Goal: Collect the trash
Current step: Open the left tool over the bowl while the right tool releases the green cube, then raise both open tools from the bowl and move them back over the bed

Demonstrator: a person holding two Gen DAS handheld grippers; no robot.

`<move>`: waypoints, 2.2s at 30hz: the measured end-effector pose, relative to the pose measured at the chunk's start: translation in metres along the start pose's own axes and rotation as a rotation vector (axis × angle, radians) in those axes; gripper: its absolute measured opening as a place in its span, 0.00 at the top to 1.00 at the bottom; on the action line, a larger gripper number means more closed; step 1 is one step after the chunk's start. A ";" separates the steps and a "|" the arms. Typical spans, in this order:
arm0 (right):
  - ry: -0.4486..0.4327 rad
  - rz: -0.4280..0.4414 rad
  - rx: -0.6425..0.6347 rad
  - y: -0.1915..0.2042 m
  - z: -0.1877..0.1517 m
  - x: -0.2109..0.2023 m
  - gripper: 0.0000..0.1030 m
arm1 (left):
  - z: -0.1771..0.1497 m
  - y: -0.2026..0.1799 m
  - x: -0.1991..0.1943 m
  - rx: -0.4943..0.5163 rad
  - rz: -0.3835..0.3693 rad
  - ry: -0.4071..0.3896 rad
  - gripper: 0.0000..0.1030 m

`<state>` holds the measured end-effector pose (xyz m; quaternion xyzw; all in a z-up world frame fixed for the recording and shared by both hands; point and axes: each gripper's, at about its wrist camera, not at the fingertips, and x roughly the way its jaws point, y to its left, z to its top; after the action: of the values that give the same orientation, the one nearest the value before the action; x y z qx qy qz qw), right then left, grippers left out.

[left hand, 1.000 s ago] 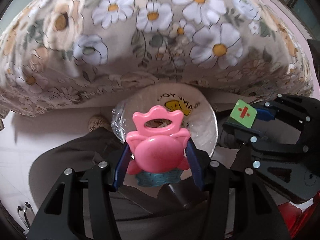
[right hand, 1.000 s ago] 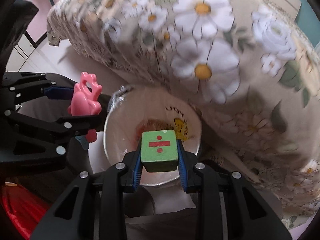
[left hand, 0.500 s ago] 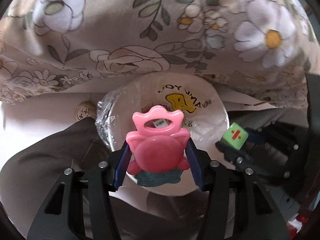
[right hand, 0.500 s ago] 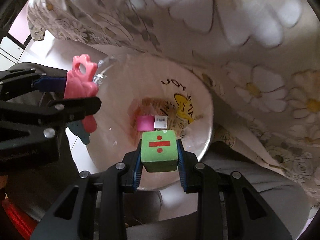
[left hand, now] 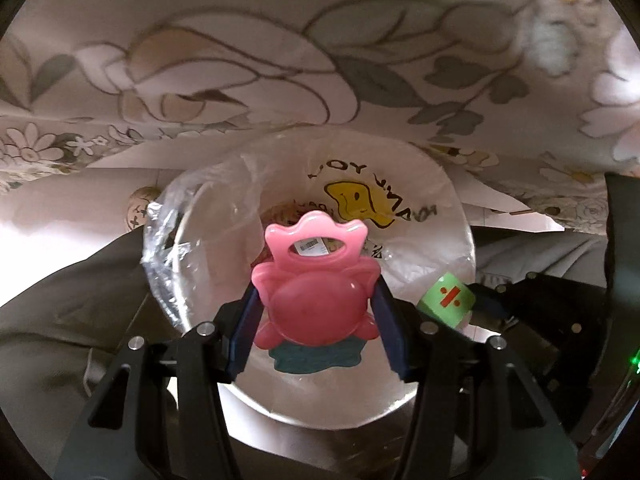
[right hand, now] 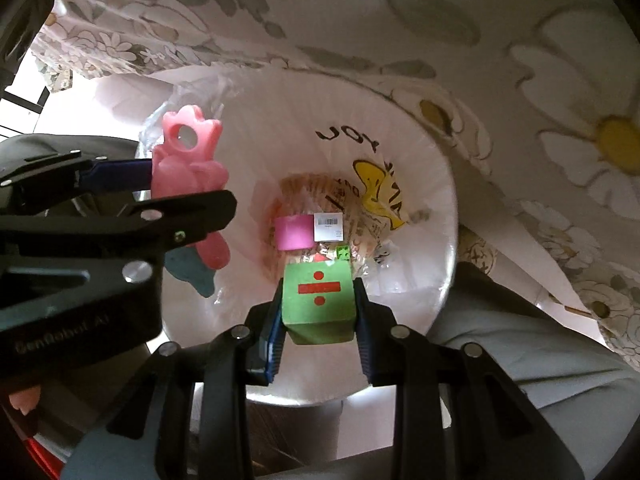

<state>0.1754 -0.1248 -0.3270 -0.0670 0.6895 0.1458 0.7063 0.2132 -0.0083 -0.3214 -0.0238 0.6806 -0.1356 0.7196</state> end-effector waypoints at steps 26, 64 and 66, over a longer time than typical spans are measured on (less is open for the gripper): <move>0.067 0.015 0.039 -0.006 0.014 0.036 0.58 | 0.016 0.000 0.038 -0.051 -0.016 0.091 0.46; -0.165 -0.002 -0.046 0.016 -0.040 -0.083 0.56 | -0.045 -0.006 -0.055 -0.002 0.077 -0.187 0.46; -0.189 -0.001 -0.048 0.013 -0.043 -0.093 0.56 | -0.046 -0.005 -0.074 -0.003 0.083 -0.223 0.46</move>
<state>0.1298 -0.1354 -0.2346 -0.0704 0.6160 0.1675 0.7665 0.1641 0.0104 -0.2520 -0.0117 0.5971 -0.1012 0.7957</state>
